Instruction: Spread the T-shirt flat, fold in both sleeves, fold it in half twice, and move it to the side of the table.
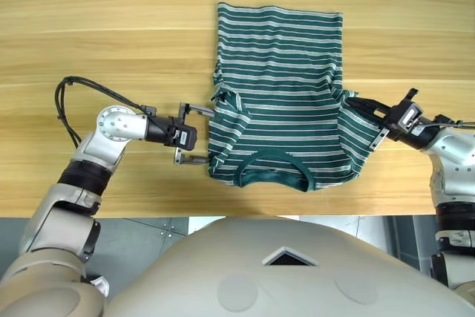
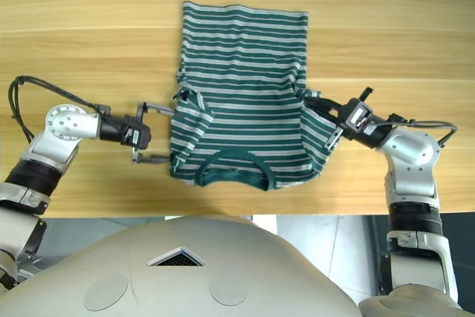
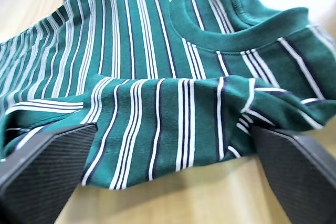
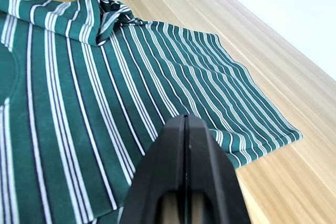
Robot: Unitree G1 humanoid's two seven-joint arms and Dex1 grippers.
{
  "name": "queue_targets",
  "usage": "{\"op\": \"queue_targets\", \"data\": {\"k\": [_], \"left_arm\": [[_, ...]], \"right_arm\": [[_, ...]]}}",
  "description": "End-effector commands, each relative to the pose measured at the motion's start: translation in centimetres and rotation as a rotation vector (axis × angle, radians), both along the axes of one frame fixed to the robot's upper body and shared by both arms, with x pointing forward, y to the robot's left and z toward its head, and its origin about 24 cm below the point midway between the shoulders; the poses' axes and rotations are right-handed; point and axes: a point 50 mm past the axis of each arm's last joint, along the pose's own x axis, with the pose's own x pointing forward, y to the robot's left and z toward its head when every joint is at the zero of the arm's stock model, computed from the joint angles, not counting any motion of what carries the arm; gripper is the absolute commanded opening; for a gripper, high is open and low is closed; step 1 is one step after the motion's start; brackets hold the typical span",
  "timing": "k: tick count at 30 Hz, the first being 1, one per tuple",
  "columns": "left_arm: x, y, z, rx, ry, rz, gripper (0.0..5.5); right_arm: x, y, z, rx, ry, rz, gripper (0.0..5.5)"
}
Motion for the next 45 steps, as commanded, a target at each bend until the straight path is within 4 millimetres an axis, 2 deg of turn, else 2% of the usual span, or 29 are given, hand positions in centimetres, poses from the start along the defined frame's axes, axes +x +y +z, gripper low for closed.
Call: {"op": "queue_targets", "data": {"k": [1, 7, 10, 16, 17, 21, 25, 29, 33, 35, 45], "left_arm": [[-0.7, 0.0, -0.3, 0.018, 0.053, -0.016, 5.39], [0.7, -0.2, 0.3, 0.004, 0.015, 0.03, 5.39], [1.5, -0.5, 0.7, -0.032, -0.017, 0.066, 5.4], [2.2, -1.1, 1.2, -0.083, -0.044, 0.095, 5.4], [2.3, -1.2, 1.3, -0.089, -0.048, 0.097, 5.4], [2.5, -1.4, 1.4, -0.102, -0.06, 0.098, 5.4], [2.4, -1.7, 1.6, -0.108, -0.063, 0.086, 5.4], [2.3, -1.9, 1.6, -0.106, -0.061, 0.072, 5.4], [2.3, -1.9, 1.7, -0.104, -0.062, 0.067, 5.4], [2.2, -1.9, 1.7, -0.1, -0.063, 0.067, 5.4], [1.2, -0.2, 1.5, -0.034, -0.047, 0.065, 5.4]], "right_arm": [[0.6, -2.0, 0.1, -0.136, 0.021, -0.085, 0.0], [0.1, -4.8, 1.4, -0.265, 0.022, -0.187, 0.0], [-1.1, -6.9, 2.4, -0.379, 0.046, -0.257, 0.5], [-3.9, -6.5, 3.2, -0.496, 0.102, -0.242, 1.58], [-4.2, -6.1, 3.1, -0.503, 0.109, -0.231, 1.58], [-4.7, -5.1, 2.3, -0.506, 0.145, -0.188, 1.58], [-4.9, -6.4, 1.3, -0.507, 0.197, -0.242, 1.58], [-4.8, -6.1, -1.0, -0.505, 0.278, -0.217, 1.58], [-5.3, -7.1, -3.2, -0.554, 0.377, -0.24, 1.58], [-5.5, -6.9, -4.1, -0.555, 0.402, -0.227, 1.58], [-4.8, -5.3, -4.9, -0.519, 0.358, -0.139, 1.58]]}}
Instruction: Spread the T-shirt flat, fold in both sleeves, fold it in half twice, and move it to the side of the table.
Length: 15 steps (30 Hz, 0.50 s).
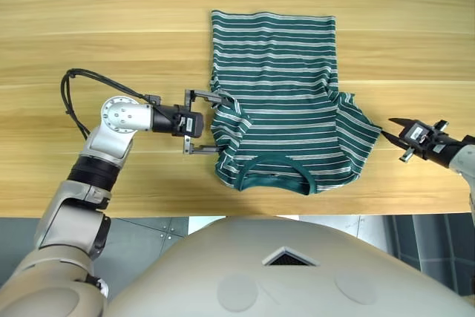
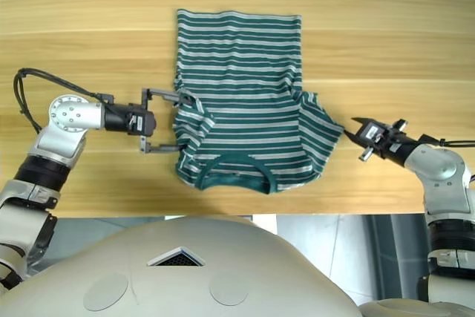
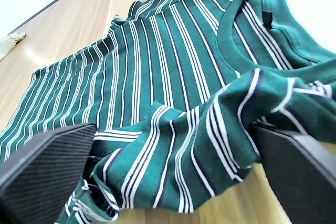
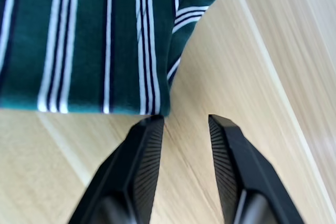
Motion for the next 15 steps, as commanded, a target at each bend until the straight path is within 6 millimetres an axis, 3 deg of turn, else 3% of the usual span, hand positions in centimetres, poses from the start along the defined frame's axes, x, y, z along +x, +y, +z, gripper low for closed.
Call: {"op": "queue_targets", "data": {"k": [1, 8, 15], "left_arm": [[-0.8, 1.4, -0.3, 0.062, 0.024, 0.006, 5.4], [-3.1, 3.5, -1.7, 0.159, 0.101, 0.013, 5.4], [-3.6, 3.5, -1.5, 0.15, 0.106, -0.003, 5.4]], "right_arm": [[-1.6, 1.2, -2.4, 0.008, 0.121, 0.049, 1.58], [-1.3, 1.8, -3.0, 0.022, 0.115, 0.078, 1.58], [-1.3, 1.8, -3.5, 0.02, 0.123, 0.081, 1.58]]}}
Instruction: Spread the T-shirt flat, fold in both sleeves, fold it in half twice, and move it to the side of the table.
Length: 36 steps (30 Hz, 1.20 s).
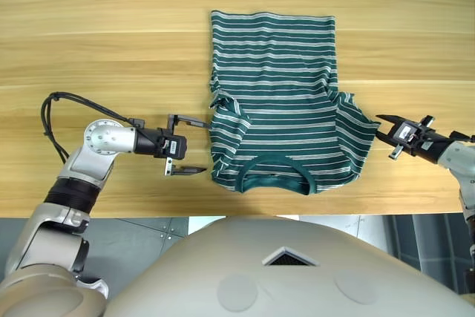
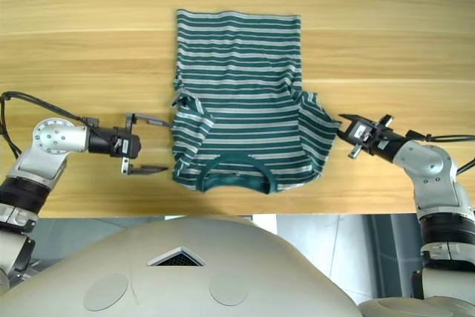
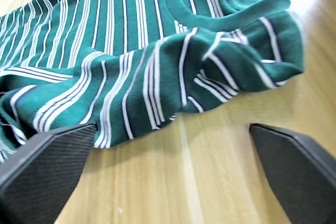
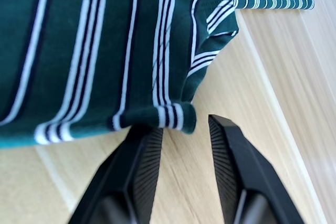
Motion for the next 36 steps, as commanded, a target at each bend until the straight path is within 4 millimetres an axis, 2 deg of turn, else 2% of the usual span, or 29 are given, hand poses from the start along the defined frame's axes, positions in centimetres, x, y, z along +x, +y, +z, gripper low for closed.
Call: {"op": "queue_targets", "data": {"k": [1, 13, 17, 22, 36], "left_arm": [[-0.1, 0.4, 0.1, 0.033, 0.001, -0.011, 5.4], [0.1, 0.2, 0.3, 0.017, -0.013, -0.002, 5.4], [0.3, 0.2, 0.4, 0.019, -0.019, -0.002, 5.4], [0.3, -0.1, 0.3, 0.013, -0.028, 0.002, 5.4], [0.6, -1.0, 0.2, -0.004, -0.038, -0.007, 5.4]], "right_arm": [[-2.1, 0.4, -3.0, -0.02, 0.161, 0.007, 1.58], [-2.9, -0.5, -2.7, -0.085, 0.162, -0.021, 1.58], [-3.2, -0.7, -2.6, -0.18, 0.176, -0.006, 1.58], [-2.9, 0.4, -2.2, -0.305, 0.205, 0.129, 1.58], [-3.1, 2.3, 1.1, -0.294, 0.173, 0.213, 1.58]]}}
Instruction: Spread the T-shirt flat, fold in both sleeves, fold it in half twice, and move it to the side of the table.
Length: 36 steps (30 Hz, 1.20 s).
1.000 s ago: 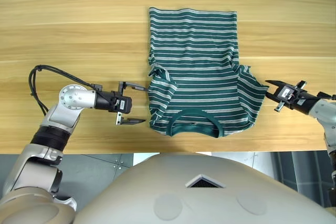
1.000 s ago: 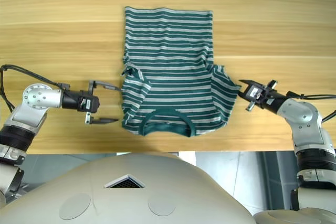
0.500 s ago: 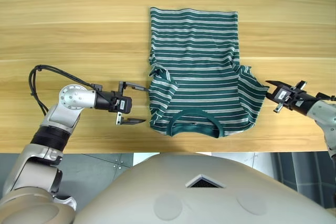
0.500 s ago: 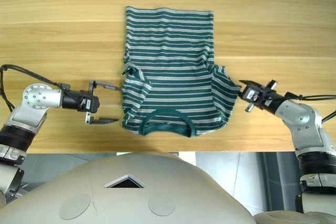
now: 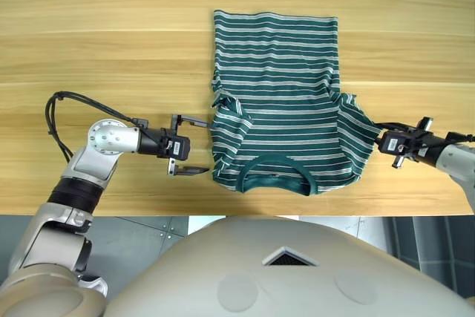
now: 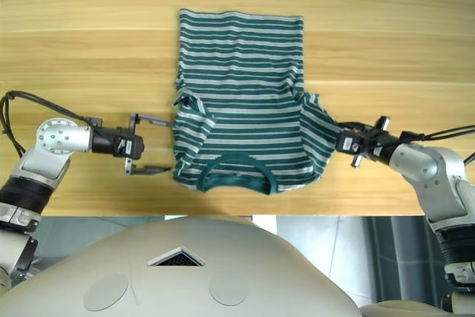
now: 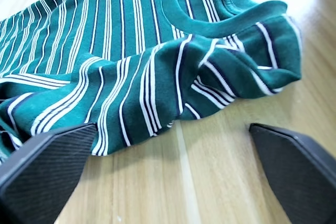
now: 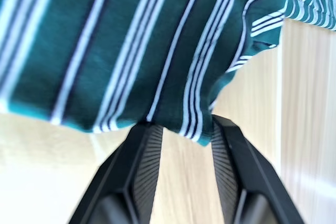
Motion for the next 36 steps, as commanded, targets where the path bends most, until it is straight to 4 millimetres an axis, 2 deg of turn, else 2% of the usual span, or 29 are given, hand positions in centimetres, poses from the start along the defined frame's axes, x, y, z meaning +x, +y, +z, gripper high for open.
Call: {"op": "queue_targets", "data": {"k": [1, 9, 18, 23, 29, 36], "left_arm": [[0.5, -0.3, 0.2, 0.009, -0.017, -0.004, 5.4], [0.6, -0.6, 0.0, 0.002, -0.02, -0.006, 5.4], [0.6, -0.6, -0.1, 0.006, -0.025, -0.003, 5.4], [0.6, -0.6, -0.1, 0.004, -0.024, -0.003, 5.4], [0.6, -0.7, -0.2, -0.001, -0.025, -0.003, 5.4], [0.5, -0.9, -0.3, -0.003, -0.022, -0.009, 5.4]], "right_arm": [[-1.7, 0.2, -0.8, -0.01, 0.118, 0.013, 1.58], [-1.0, -0.1, -1.0, -0.021, 0.094, -0.007, 1.58], [-0.6, -0.1, -0.8, -0.027, 0.074, -0.015, 0.04], [-0.2, 0.0, -0.3, -0.022, 0.041, -0.007, 0.01], [1.6, 0.3, 2.3, -0.021, -0.089, 0.038, 0.01], [3.0, 1.4, 3.6, -0.012, -0.151, 0.122, 0.01]]}}
